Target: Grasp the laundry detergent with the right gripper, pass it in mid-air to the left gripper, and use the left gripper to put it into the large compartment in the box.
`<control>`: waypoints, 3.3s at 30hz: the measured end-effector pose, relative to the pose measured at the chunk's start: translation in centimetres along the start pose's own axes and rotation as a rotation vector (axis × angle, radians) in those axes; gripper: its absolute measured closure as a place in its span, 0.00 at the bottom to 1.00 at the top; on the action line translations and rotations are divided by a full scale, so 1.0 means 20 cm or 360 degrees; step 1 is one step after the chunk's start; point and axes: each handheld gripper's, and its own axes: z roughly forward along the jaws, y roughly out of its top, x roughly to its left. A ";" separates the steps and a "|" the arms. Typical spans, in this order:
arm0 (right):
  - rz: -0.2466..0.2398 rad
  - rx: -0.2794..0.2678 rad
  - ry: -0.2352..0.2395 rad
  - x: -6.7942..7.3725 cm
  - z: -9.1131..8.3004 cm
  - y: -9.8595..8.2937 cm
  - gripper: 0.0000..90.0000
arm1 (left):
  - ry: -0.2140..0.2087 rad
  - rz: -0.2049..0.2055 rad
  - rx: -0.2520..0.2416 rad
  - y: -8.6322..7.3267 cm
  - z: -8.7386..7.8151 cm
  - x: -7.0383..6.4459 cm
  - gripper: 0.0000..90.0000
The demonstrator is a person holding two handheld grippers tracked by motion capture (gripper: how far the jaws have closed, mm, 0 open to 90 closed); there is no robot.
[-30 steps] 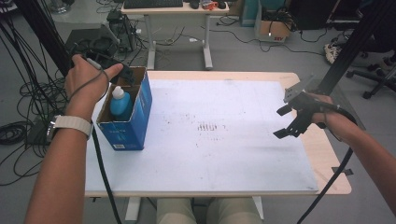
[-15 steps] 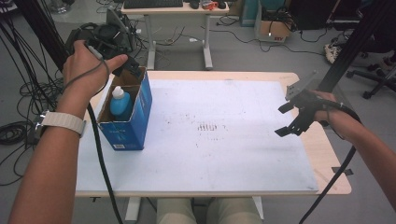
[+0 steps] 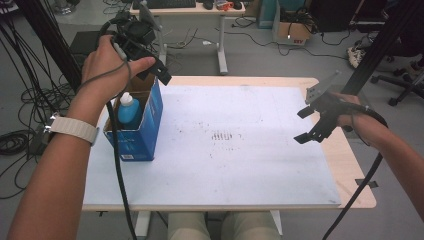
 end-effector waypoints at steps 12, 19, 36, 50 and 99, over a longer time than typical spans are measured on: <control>-0.0024 0.0002 0.0013 0.00 0.01 0.00 0.04 | -0.0117 0.0196 0.0017 0.07 0.05 -0.15 0.09; -0.0017 0.0000 0.0015 0.00 0.01 0.00 0.04 | -0.0146 0.0256 0.0053 0.09 0.10 -0.22 0.10; -0.0034 -0.0080 0.0021 0.01 0.04 0.00 0.04 | -0.0245 0.0534 0.0137 0.07 0.25 -0.34 0.10; 0.0019 0.0006 0.0044 0.03 0.01 0.02 0.04 | -0.0266 0.0720 0.0197 0.04 0.38 -0.45 0.10; -0.0032 -0.0092 0.0051 0.01 0.06 0.02 0.04 | -0.0274 0.0695 0.0196 0.02 0.44 -0.46 0.10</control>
